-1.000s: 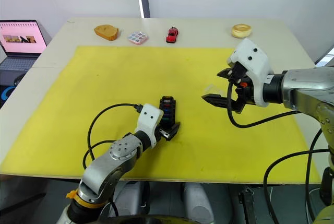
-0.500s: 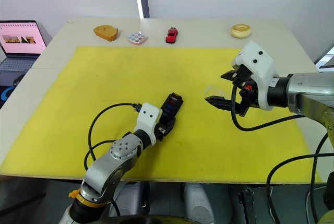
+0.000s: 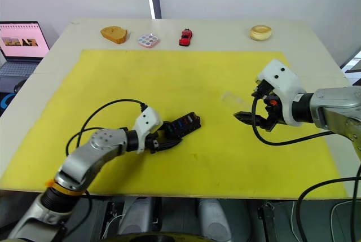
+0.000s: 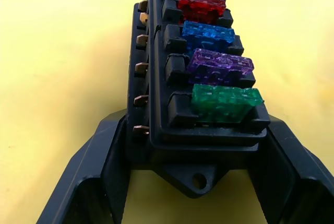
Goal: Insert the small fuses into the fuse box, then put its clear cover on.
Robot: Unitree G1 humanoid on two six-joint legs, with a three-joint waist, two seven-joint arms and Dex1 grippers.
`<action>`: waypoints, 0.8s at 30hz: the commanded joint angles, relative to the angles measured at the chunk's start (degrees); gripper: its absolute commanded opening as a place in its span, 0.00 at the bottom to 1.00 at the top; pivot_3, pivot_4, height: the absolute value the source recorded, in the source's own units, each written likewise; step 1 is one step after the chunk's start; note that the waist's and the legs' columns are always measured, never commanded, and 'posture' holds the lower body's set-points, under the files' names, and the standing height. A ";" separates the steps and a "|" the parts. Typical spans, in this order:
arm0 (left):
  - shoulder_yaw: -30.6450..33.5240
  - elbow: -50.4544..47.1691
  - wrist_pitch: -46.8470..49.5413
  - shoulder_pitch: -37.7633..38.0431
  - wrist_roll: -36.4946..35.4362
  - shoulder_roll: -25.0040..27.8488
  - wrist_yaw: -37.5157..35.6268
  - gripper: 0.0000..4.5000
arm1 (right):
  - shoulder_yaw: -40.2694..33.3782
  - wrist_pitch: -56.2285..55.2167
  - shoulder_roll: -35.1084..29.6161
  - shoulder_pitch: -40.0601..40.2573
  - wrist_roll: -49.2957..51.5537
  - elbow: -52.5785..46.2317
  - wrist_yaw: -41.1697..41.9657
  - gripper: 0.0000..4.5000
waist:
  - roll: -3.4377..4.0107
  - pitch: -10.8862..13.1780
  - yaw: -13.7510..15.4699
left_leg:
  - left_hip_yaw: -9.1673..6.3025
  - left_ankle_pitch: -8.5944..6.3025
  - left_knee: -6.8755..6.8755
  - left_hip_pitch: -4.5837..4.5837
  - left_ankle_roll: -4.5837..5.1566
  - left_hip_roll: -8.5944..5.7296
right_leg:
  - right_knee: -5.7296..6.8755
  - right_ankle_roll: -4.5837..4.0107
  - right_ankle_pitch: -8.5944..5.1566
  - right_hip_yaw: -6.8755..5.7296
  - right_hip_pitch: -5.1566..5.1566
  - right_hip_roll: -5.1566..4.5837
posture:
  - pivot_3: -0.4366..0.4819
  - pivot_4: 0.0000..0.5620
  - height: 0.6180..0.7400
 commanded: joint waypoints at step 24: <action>-2.48 41.10 -36.22 -16.92 9.81 -5.82 -26.92 1.00 | 16.83 -9.63 7.15 -11.17 -17.76 18.08 3.95 1.00 | 0.03 0.00 0.28 | -0.01 -0.03 0.07 -0.06 0.06 -0.01 | 0.00 0.22 0.11 0.02 0.00 0.00 | 0.48 0.27 1.00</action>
